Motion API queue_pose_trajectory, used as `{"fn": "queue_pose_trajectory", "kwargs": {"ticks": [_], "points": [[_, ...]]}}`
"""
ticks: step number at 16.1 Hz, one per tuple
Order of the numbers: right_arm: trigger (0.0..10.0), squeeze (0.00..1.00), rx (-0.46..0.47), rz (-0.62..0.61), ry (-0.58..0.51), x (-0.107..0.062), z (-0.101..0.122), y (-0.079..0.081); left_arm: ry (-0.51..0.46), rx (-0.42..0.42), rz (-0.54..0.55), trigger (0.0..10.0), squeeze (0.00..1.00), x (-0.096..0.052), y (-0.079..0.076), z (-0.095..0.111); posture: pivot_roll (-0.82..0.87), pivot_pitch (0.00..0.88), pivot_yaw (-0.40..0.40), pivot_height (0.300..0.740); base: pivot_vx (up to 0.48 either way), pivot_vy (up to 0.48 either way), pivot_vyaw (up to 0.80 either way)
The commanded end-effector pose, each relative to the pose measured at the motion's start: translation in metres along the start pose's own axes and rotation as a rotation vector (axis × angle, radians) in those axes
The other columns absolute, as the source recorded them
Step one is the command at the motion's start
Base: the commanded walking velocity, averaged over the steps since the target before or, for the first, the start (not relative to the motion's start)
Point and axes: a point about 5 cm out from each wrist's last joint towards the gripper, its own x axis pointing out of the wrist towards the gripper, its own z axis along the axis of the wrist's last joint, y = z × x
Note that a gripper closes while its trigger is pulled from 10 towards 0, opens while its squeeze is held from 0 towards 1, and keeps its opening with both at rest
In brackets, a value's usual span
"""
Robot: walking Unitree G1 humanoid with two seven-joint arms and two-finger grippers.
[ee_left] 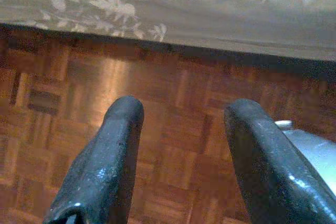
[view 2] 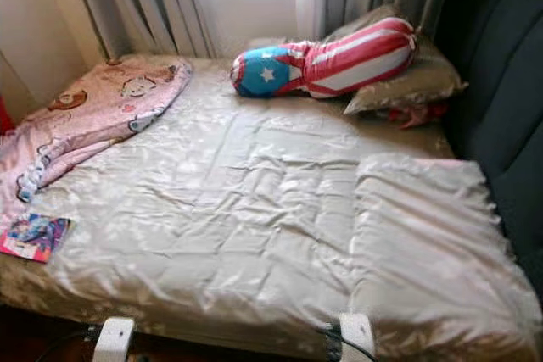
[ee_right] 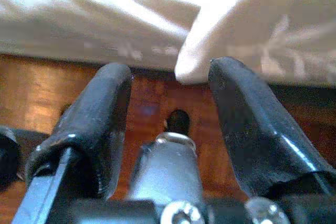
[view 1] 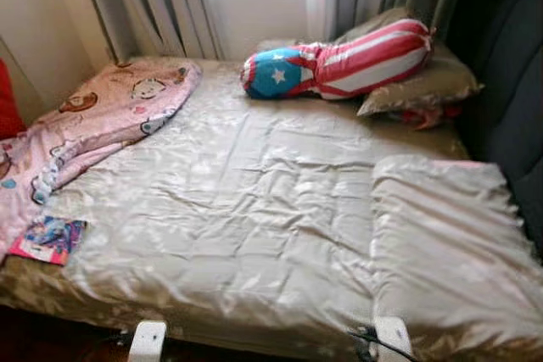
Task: Clean up the room
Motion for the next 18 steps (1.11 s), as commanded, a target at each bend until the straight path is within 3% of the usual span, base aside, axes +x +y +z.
{"fn": "queue_pose_trajectory", "kwargs": {"ticks": [1, 18], "points": [[10.0, 0.00, 0.010, 0.002, -0.005, 0.0006, 0.0024, 0.0014, 0.020, 0.026, 0.000, 10.0, 0.00, -0.0011, 0.0011, -0.0053, 0.01, 0.000, 0.038, 0.740, 0.000, 0.349, 0.00], [10.0, 0.00, -0.003, 0.005, 0.005, 0.0005, 0.0011, 0.0009, 0.022, 0.021, 0.000, 10.0, 0.00, -0.0014, 0.0002, -0.0070, 0.01, 0.000, 0.032, 0.740, 0.000, 0.401, 0.00]]}}
